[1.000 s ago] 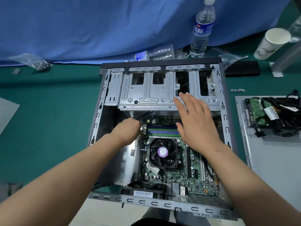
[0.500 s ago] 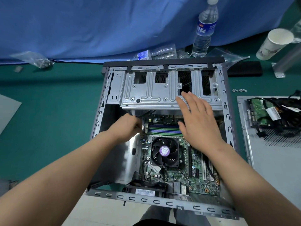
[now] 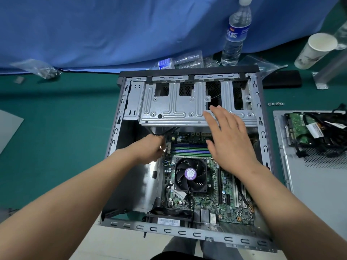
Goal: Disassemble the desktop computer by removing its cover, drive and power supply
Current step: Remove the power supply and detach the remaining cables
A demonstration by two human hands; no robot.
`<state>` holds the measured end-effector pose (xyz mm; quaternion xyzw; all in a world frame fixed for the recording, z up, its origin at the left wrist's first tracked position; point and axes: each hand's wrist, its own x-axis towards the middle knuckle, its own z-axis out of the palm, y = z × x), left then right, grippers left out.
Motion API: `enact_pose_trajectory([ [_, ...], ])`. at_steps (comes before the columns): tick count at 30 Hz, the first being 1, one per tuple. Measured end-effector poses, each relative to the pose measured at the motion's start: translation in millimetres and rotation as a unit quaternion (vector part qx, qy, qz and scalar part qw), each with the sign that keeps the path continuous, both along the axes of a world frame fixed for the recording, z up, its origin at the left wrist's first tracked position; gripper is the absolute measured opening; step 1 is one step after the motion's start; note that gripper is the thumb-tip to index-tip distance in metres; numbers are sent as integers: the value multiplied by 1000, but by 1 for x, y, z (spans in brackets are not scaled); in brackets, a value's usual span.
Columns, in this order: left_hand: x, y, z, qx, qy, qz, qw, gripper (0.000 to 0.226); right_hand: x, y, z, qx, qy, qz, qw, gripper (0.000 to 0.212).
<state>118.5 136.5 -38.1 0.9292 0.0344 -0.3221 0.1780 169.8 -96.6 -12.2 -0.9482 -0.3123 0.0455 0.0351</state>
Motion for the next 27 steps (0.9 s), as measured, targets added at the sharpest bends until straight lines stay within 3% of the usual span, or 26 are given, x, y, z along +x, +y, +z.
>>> enact_pose_trajectory([
  [4, -1, -2, 1, -23, 8, 30, 999, 11, 0, 0, 0, 2, -1, 0, 1000, 68],
  [12, 3, -13, 7, 74, -23, -38, 996, 26, 0, 0, 0, 4, -1, -1, 1000, 68],
  [18, 0, -6, 5, 19, 9, -15, 1000, 7, 0, 0, -1, 3, -3, -2, 1000, 69],
  [24, -2, 0, 3, 13, 5, -12, 1000, 8, 0, 0, -1, 5, -2, -3, 1000, 69],
  [27, -2, -2, 5, 52, -21, -44, 997, 22, 0, 0, -1, -3, -6, -1, 1000, 69],
])
